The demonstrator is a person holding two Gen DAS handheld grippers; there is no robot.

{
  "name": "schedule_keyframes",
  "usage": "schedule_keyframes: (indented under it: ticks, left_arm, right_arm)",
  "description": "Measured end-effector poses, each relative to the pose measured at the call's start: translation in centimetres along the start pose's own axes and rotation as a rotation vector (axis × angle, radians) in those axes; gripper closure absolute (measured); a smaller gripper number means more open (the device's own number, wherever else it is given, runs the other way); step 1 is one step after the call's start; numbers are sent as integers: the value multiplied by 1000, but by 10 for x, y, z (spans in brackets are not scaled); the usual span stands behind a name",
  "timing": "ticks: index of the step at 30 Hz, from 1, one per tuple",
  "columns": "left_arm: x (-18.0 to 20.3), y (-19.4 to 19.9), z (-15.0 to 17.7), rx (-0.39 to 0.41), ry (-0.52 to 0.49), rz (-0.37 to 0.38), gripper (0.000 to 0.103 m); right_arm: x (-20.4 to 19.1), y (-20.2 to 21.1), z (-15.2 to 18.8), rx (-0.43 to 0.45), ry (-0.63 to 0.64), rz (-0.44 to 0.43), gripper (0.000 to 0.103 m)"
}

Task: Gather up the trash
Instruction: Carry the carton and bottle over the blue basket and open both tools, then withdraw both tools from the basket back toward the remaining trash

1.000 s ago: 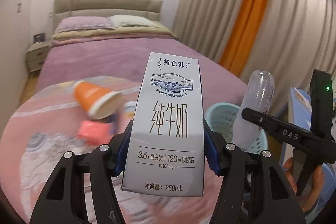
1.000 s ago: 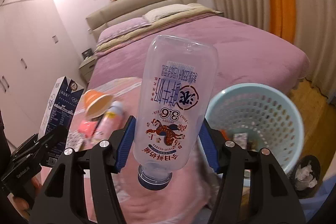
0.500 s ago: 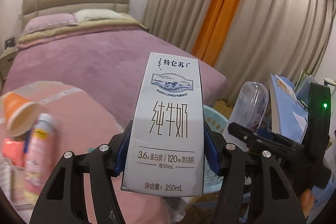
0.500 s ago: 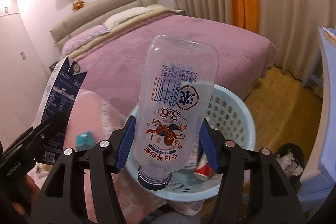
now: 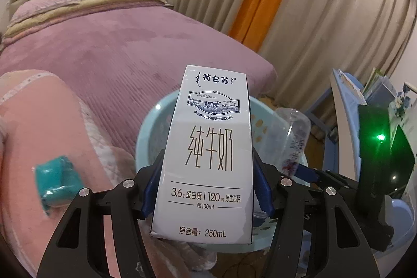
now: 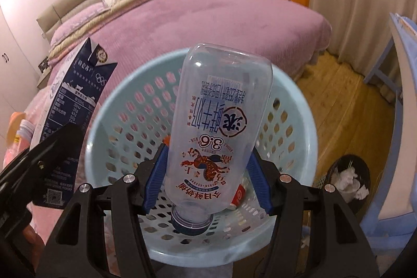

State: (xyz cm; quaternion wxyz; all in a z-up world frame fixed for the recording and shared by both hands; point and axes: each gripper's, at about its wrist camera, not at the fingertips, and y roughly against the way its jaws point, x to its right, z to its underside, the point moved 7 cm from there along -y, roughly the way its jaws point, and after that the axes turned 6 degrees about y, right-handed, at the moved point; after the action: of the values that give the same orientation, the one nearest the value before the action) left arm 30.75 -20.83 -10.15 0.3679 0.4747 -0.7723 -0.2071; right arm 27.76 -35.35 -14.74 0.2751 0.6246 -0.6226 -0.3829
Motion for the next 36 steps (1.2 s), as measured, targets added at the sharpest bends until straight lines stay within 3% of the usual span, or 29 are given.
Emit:
schedule_keyframes:
  ticks: [4, 8, 19, 30, 36]
  left_arm:
    - [-1, -4, 3, -17, 12, 17, 45]
    - [7, -3, 3, -6, 19, 45, 30]
    - [4, 42, 4, 64, 27, 83, 30]
    - [-13, 120, 3, 186, 46, 82, 30]
    - [-51, 170, 12, 259, 74, 2, 30]
  right_arm:
    - [2, -11, 6, -57, -20, -46, 46]
    - [-1, -7, 4, -37, -17, -53, 39]
    - [-1, 26, 3, 56, -33, -80, 36]
    - [-58, 88, -1, 200, 85, -141, 36]
    - [-107, 106, 4, 234, 173, -204, 36]
